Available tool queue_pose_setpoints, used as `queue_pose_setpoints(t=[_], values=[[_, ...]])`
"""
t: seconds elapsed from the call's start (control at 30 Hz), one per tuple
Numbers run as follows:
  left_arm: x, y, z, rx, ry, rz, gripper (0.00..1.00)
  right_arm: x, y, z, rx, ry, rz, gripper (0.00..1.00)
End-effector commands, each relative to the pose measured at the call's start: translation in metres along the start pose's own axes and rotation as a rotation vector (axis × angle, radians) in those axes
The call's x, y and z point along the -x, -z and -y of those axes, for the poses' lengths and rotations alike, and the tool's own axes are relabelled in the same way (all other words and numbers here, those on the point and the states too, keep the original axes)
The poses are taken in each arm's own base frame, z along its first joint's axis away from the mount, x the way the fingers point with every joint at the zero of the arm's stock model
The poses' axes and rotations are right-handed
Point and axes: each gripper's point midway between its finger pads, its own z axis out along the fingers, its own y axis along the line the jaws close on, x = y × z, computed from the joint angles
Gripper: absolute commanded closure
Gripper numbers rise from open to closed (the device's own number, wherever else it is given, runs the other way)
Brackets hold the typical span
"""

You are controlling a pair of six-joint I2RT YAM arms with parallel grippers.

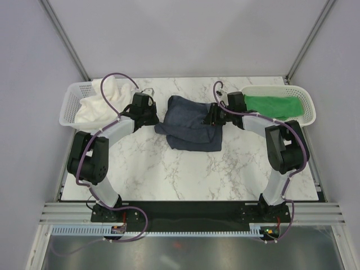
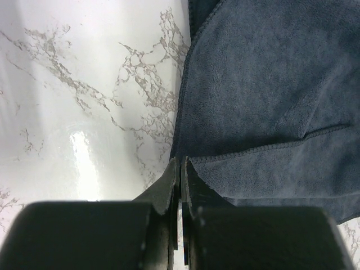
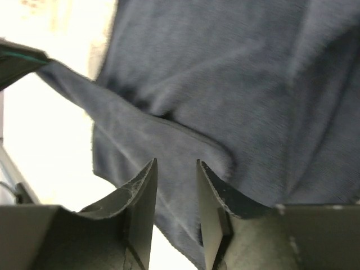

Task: Fold and stack the towels
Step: Flatten out the crumpled towel

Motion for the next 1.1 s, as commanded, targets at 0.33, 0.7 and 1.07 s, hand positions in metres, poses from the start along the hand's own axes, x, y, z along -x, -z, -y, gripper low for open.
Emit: queue_pose_setpoints(t=[0.33, 0.7, 1.07], values=[[0.014, 0.006, 0.008, -0.022, 0.012, 0.042, 0.98, -0.014, 0.0, 0.034, -0.232, -0.173, -0.04, 0.55], [0.013, 0.005, 0.01, -0.027, 0.014, 0.039, 0.98, -0.02, -0.029, 0.026, -0.194, -0.209, -0.059, 0.55], [0.054, 0.052, 0.029, -0.077, 0.012, 0.145, 0.98, 0.022, 0.022, 0.002, -0.233, -0.039, 0.106, 1.0]])
